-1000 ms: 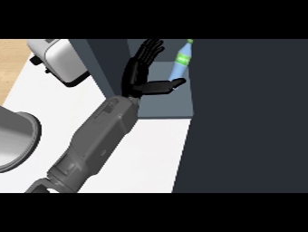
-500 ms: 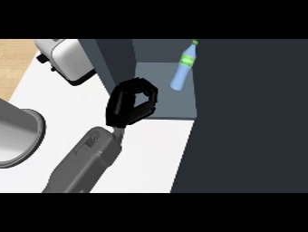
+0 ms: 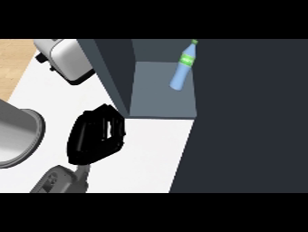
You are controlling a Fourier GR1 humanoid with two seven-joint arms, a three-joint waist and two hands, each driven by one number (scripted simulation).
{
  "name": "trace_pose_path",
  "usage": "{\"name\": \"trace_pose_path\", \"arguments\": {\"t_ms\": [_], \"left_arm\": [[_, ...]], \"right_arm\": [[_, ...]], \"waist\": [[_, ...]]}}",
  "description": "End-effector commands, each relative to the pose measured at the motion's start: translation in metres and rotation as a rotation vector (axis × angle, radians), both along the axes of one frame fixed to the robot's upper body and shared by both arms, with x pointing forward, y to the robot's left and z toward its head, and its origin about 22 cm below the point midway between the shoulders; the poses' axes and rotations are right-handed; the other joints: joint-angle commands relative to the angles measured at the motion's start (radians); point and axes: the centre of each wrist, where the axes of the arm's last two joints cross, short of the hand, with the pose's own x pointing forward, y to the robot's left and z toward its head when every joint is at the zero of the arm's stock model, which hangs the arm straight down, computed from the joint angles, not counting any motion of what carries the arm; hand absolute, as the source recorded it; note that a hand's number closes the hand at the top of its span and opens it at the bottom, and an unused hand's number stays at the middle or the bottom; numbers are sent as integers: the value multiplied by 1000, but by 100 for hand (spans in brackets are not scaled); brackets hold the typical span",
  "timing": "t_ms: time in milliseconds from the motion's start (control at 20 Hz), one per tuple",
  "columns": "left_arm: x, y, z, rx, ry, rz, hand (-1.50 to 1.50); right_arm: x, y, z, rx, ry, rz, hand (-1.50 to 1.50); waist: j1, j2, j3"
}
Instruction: Pick up the bottled water, place it into the cabinet and close the cabinet
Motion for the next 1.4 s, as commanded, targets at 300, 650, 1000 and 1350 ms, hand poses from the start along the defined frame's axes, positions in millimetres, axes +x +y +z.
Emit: {"name": "trace_pose_path", "arguments": {"t_ms": [300, 650, 1000, 1350], "left_arm": [[-45, 52, 0, -6, -2, 58, 150], [-62, 91, 4, -29, -3, 91, 150], [-72, 121, 15, -13, -21, 101, 150], [-85, 124, 12, -9, -28, 69, 150]], "right_arm": [[-12, 45, 19, 37, 1, 153, 150], [4, 114, 14, -54, -100, 237, 150], [32, 130, 16, -44, -159, 90, 150], [84, 126, 39, 21, -73, -56, 150]], "waist": [[-13, 5, 0], [0, 5, -2], [26, 8, -3], [47, 19, -2]]}}
